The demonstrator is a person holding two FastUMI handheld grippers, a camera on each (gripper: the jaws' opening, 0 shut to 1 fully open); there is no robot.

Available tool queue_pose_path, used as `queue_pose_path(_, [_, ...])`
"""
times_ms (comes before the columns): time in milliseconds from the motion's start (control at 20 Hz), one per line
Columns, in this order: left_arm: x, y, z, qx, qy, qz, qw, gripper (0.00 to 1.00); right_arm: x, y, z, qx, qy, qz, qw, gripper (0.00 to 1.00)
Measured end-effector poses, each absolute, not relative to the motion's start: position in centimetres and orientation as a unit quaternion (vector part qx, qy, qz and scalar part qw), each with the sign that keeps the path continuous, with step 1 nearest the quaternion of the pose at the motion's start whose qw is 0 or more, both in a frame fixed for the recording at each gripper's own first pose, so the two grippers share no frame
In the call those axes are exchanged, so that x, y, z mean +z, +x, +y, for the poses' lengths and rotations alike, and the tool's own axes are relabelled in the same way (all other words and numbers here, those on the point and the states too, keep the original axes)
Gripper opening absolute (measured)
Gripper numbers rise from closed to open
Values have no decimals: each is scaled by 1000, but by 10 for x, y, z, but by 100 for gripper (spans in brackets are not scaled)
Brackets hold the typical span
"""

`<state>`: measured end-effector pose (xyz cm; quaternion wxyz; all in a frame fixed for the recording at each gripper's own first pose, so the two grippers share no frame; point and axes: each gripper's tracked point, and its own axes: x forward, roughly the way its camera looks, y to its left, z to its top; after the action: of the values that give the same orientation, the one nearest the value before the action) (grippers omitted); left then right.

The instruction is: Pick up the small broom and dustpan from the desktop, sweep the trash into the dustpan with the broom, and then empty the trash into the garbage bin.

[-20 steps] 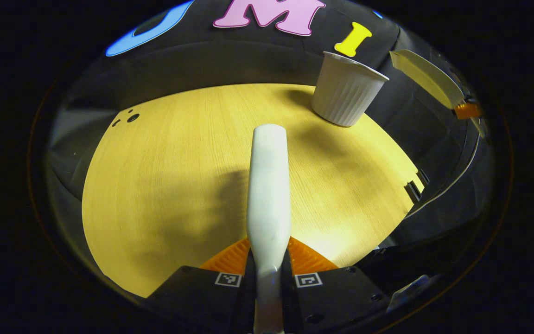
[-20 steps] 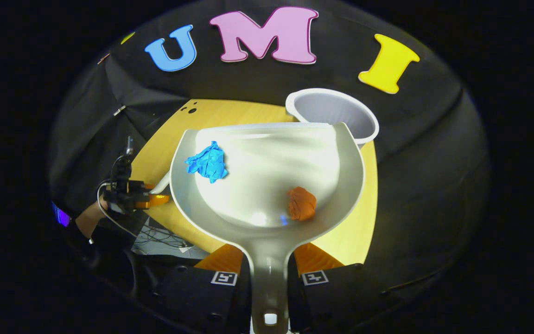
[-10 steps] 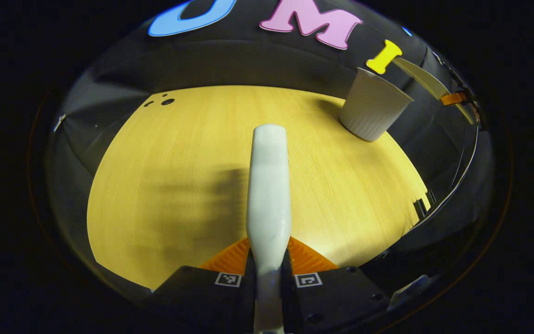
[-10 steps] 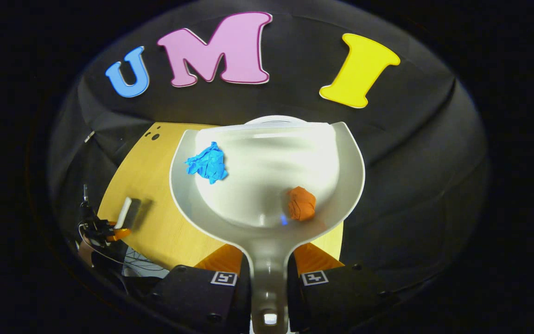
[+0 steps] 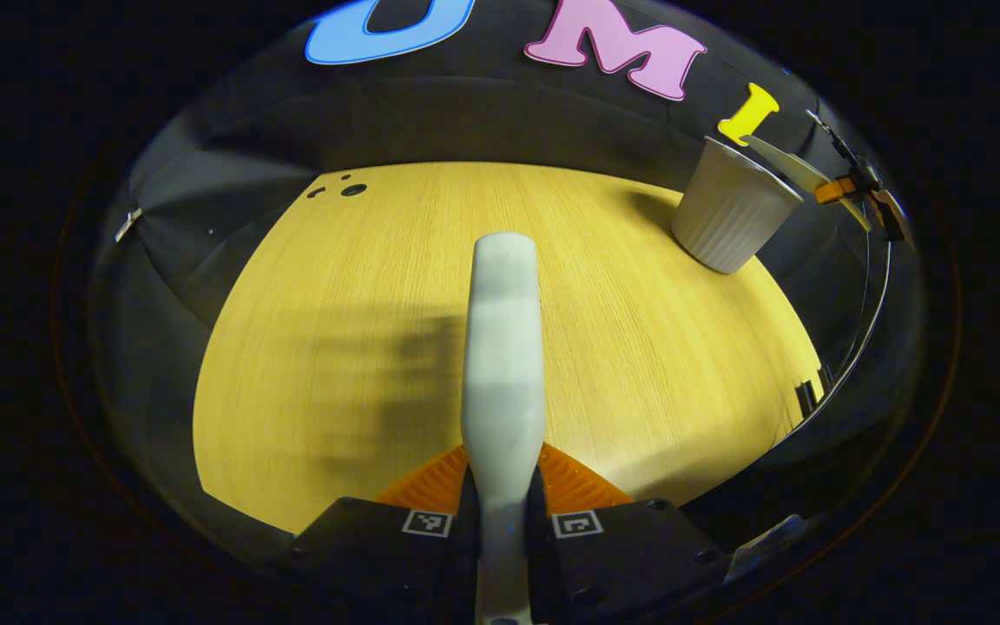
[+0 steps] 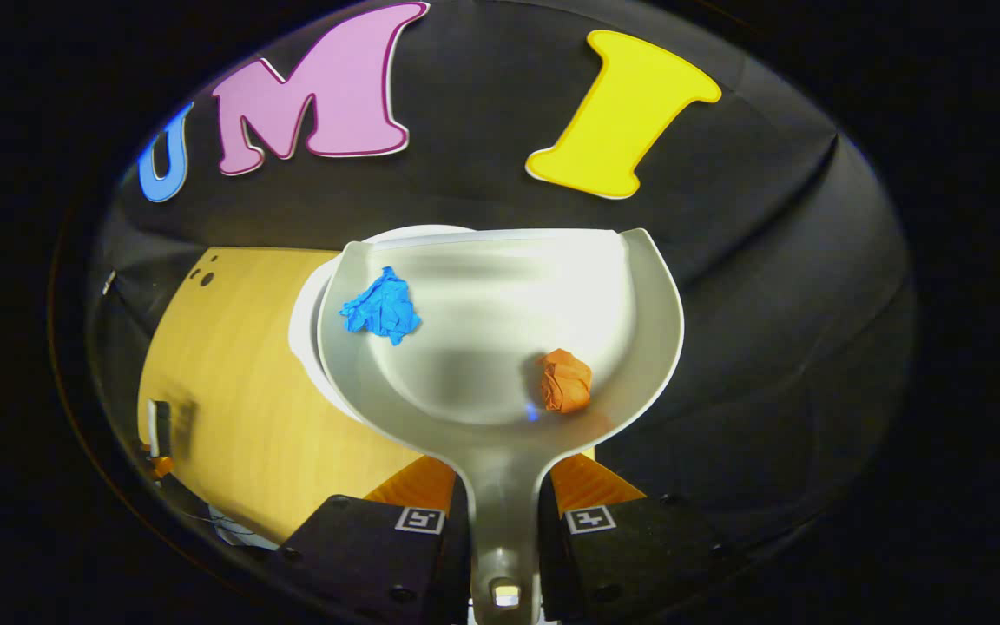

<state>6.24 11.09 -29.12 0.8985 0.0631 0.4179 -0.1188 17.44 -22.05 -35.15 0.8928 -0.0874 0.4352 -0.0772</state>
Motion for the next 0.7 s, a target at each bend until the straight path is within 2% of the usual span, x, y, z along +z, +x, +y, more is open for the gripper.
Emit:
queue_pose_path(300, [-288,77,98,-122,74,417,898,27,-363,192,-231,-107,-175,403,892,36])
queue_pose_path(500, [-291,80,83,-127,56,421,896,28,-365,200,-227,-106,-257,382,881,36])
queue_pose_path(550, [-293,81,80,-127,49,424,895,28,-364,199,-229,-107,-274,378,878,33])
queue_pose_path(700, [-297,81,73,-124,35,431,893,28,-365,197,-236,-118,-337,369,858,36])
